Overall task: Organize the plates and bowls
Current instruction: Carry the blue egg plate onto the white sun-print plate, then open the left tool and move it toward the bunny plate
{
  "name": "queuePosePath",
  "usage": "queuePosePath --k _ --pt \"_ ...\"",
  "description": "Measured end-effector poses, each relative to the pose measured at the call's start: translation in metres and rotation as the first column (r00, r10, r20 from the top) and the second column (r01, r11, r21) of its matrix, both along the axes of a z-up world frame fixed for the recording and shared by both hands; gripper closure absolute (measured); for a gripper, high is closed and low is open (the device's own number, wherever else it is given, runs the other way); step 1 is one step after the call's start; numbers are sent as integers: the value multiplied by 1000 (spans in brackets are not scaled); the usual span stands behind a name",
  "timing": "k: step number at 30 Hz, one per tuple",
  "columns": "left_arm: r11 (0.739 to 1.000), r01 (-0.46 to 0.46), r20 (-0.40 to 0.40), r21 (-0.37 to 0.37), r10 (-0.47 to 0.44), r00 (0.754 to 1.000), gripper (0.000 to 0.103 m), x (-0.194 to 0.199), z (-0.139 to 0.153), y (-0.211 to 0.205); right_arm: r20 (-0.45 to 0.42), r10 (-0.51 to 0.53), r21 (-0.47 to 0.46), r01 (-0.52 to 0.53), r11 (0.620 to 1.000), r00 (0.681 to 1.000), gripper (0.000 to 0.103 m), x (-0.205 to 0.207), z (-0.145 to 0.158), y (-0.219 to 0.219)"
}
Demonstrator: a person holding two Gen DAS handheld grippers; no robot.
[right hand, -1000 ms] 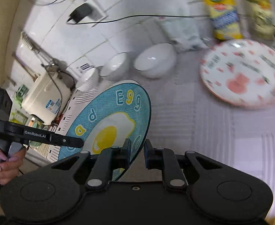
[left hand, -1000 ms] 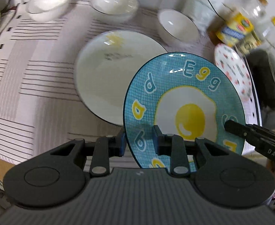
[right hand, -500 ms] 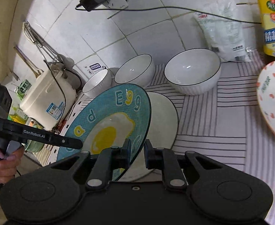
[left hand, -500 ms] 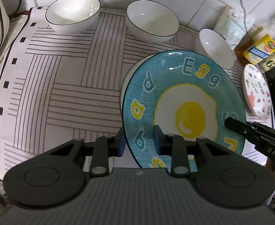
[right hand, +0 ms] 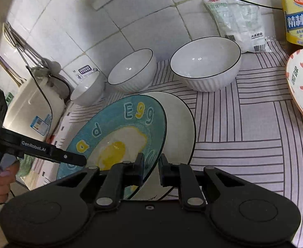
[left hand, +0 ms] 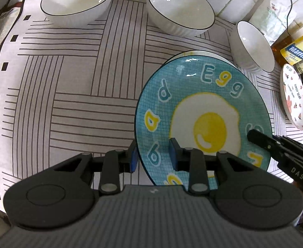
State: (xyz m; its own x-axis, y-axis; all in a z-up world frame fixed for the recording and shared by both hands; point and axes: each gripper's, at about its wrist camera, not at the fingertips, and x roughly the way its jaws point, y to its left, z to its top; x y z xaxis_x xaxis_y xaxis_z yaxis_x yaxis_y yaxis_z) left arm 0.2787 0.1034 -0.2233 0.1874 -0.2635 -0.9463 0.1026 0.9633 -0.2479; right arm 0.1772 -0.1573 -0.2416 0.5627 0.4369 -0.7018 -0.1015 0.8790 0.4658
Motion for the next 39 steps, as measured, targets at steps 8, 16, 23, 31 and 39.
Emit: queuePosePath --k 8,16,23,31,39 --pt "1000 -11 -35 -1 11 999 73 17 -7 4 -24 36 -71 -38 997 999 82 9 7 12" --pt "1000 28 -49 15 -27 998 72 22 -13 -9 -61 12 -126 -20 992 998 77 12 6 14" --pt "996 64 -39 56 -62 997 72 21 -19 -22 -73 46 -324 -67 944 996 67 16 12 38" --pt "992 68 -48 107 -63 997 72 23 -20 -34 -84 55 -454 -88 887 995 47 18 18 60" --pt "974 112 -19 199 -110 994 73 13 -7 -48 -42 32 -529 -49 847 999 45 8 13 63"
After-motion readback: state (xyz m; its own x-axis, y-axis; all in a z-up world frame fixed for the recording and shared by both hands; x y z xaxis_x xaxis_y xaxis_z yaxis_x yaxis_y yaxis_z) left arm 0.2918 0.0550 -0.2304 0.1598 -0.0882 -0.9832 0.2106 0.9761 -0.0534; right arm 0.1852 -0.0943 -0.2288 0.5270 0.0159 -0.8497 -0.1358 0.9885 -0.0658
